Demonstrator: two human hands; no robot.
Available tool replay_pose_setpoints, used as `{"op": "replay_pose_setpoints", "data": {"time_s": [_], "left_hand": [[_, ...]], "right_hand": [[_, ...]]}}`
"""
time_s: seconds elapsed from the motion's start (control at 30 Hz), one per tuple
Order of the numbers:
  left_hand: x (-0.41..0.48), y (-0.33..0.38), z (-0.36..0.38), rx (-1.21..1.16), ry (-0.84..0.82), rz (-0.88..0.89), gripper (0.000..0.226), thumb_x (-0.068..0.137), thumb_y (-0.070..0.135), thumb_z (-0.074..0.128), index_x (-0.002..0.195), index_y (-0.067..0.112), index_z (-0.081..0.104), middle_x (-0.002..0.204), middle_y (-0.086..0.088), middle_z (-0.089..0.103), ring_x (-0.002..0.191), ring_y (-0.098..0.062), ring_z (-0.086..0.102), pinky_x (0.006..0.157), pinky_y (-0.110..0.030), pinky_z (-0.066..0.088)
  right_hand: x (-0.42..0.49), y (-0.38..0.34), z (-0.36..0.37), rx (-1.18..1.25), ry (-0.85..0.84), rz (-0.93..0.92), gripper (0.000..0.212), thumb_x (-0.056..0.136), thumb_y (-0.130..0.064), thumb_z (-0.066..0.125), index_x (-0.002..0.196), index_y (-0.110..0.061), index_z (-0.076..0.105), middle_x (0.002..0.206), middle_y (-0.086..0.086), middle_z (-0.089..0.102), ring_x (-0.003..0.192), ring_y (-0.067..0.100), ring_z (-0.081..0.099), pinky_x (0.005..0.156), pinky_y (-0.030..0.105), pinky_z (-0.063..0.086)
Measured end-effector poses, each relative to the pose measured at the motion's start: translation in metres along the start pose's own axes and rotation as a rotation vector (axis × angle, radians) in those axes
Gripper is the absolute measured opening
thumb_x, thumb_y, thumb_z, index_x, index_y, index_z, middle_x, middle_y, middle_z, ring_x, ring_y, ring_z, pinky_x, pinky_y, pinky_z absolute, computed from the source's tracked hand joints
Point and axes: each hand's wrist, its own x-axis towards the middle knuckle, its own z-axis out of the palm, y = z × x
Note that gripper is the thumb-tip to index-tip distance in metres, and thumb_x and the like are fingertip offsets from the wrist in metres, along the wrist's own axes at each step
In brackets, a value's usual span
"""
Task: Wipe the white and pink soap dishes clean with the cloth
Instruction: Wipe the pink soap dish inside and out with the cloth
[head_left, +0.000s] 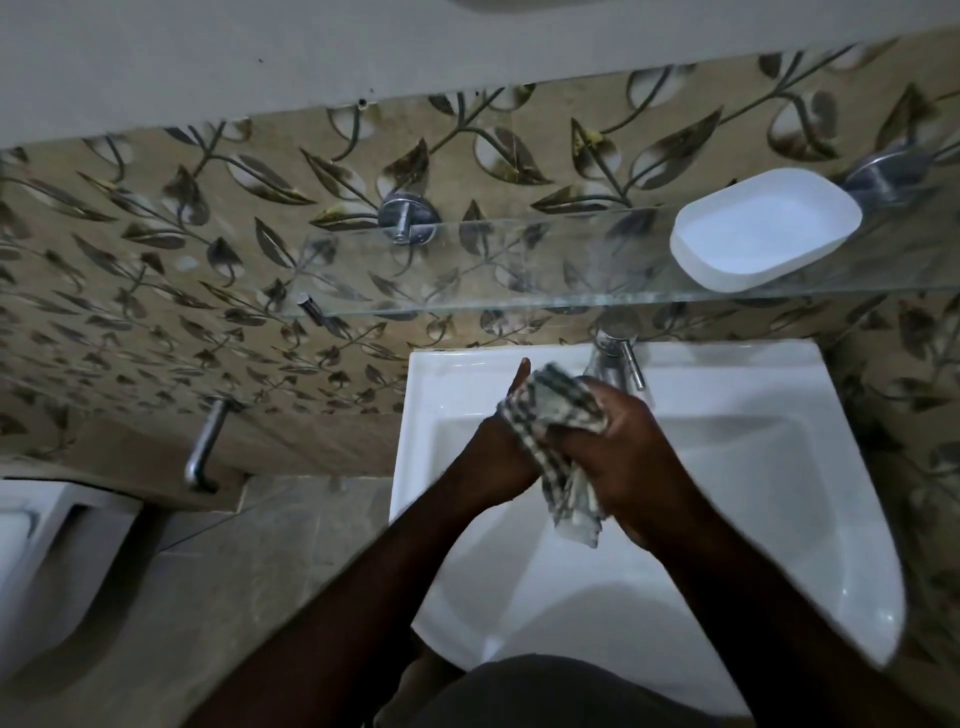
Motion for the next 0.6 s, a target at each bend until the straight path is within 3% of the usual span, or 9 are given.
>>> {"op": "replay_pose_setpoints", "data": {"time_s": [0.03,0.07,0.1,0.17,0.23,0.37,0.43,0.6], "left_hand": [[-0.002,0.005,0.0,-0.135,-0.019,-0.03,0.061,0.083,0.026,0.059,0.127,-0.011,0.04,0.071,0.013,0.066,0.06,-0.01,0.06,0.056,-0.045,0.05],[-0.005,0.008,0.0,-0.353,-0.075,-0.045,0.063,0.085,0.037,0.059,0.137,0.005,0.044,0.091,0.008,0.072,0.077,-0.012,0.067,0.068,-0.039,0.055],[-0.008,0.009,-0.003,-0.549,-0.104,-0.081,0.053,0.088,0.046,0.055,0.133,0.018,0.053,0.102,0.003,0.072,0.088,-0.015,0.068,0.076,-0.034,0.055],[-0.015,0.007,-0.007,-0.883,-0.12,-0.207,0.05,0.095,0.055,0.039,0.111,0.022,0.072,0.098,-0.004,0.073,0.087,-0.019,0.07,0.076,-0.035,0.056],[-0.019,0.0,-0.005,-1.092,-0.163,-0.238,0.066,0.092,0.064,0.035,0.113,0.015,0.072,0.11,-0.012,0.069,0.098,-0.025,0.066,0.085,-0.041,0.054],[-0.022,-0.003,0.0,-1.201,-0.181,-0.224,0.071,0.085,0.06,0.052,0.135,0.009,0.056,0.131,-0.017,0.054,0.123,-0.033,0.047,0.113,-0.048,0.033],[-0.021,-0.002,0.002,-1.222,-0.194,-0.258,0.071,0.088,0.057,0.05,0.141,0.01,0.048,0.146,-0.018,0.044,0.136,-0.036,0.036,0.119,-0.051,0.019],[-0.022,0.004,0.002,-1.284,-0.186,-0.25,0.065,0.083,0.055,0.052,0.13,0.011,0.06,0.126,-0.017,0.062,0.111,-0.033,0.06,0.106,-0.046,0.038]], "right_hand": [[0.001,0.002,-0.006,0.122,0.057,-0.017,0.023,0.083,0.009,0.061,0.101,-0.004,0.067,0.087,0.013,0.075,0.076,0.026,0.072,0.065,0.033,0.055],[0.0,-0.001,-0.009,0.23,0.106,0.022,0.024,0.085,0.01,0.058,0.102,-0.003,0.066,0.091,0.016,0.074,0.08,0.028,0.072,0.067,0.035,0.056],[0.002,0.0,-0.016,0.278,0.145,0.04,0.024,0.086,0.009,0.057,0.104,-0.004,0.066,0.095,0.016,0.074,0.085,0.03,0.072,0.071,0.037,0.057],[0.003,-0.001,-0.027,0.295,0.22,0.039,0.023,0.087,0.006,0.058,0.104,-0.007,0.066,0.098,0.017,0.074,0.089,0.034,0.071,0.077,0.044,0.058],[0.003,0.002,-0.032,0.229,0.215,0.034,0.023,0.085,0.004,0.062,0.105,-0.007,0.066,0.099,0.017,0.073,0.09,0.035,0.07,0.08,0.046,0.058],[-0.001,0.0,-0.025,0.152,0.132,0.022,0.03,0.078,0.009,0.069,0.104,-0.004,0.064,0.091,0.009,0.075,0.082,0.023,0.072,0.07,0.033,0.057],[0.0,-0.001,-0.021,0.073,0.117,0.025,0.03,0.076,0.007,0.072,0.103,-0.006,0.065,0.092,0.01,0.075,0.085,0.027,0.072,0.076,0.04,0.059],[0.008,-0.009,-0.013,-0.101,0.075,0.024,0.021,0.075,0.0,0.074,0.093,-0.01,0.068,0.087,0.012,0.075,0.082,0.031,0.072,0.078,0.049,0.059]]}}
